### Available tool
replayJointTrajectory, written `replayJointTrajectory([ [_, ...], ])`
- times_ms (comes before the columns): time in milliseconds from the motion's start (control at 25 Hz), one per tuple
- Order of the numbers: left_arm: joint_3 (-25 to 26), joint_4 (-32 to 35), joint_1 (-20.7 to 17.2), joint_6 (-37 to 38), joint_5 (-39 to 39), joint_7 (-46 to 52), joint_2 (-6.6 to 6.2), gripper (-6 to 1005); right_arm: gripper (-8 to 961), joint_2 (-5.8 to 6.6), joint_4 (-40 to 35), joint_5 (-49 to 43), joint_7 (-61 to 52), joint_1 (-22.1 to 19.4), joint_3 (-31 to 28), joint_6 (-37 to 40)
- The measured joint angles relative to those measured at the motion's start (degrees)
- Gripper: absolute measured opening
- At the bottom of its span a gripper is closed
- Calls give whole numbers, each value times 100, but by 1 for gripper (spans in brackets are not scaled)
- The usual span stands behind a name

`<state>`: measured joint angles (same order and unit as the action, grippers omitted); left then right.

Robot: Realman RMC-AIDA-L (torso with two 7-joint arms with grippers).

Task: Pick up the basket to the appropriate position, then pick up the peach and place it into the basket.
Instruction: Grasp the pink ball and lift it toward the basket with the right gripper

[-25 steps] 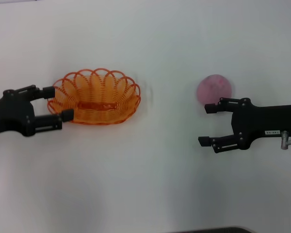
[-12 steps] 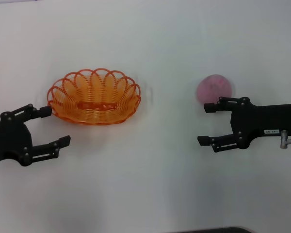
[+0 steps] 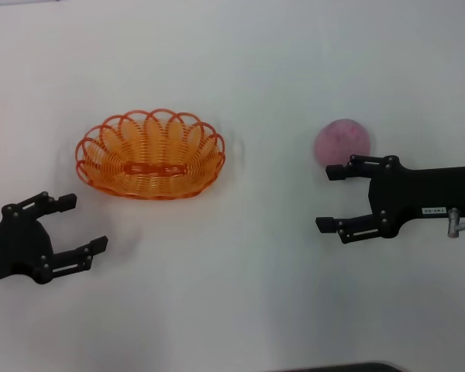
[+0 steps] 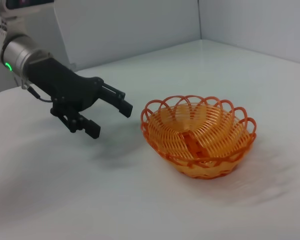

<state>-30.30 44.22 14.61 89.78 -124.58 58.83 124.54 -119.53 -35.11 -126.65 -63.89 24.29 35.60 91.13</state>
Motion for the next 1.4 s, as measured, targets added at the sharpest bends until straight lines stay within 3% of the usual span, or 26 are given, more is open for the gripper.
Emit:
replayJointTrajectory([
  [600, 131, -35, 21, 202, 48, 17, -16, 849, 949, 9, -91, 6, -377, 6, -45, 115],
  [1000, 156, 11, 3, 251, 46, 111, -27, 850, 950, 64, -1088, -130, -2758, 196, -101, 792],
  [1400, 156, 17, -2, 234, 25, 111, -27, 850, 950, 71, -1764, -1360, -4606, 878, -72, 795],
])
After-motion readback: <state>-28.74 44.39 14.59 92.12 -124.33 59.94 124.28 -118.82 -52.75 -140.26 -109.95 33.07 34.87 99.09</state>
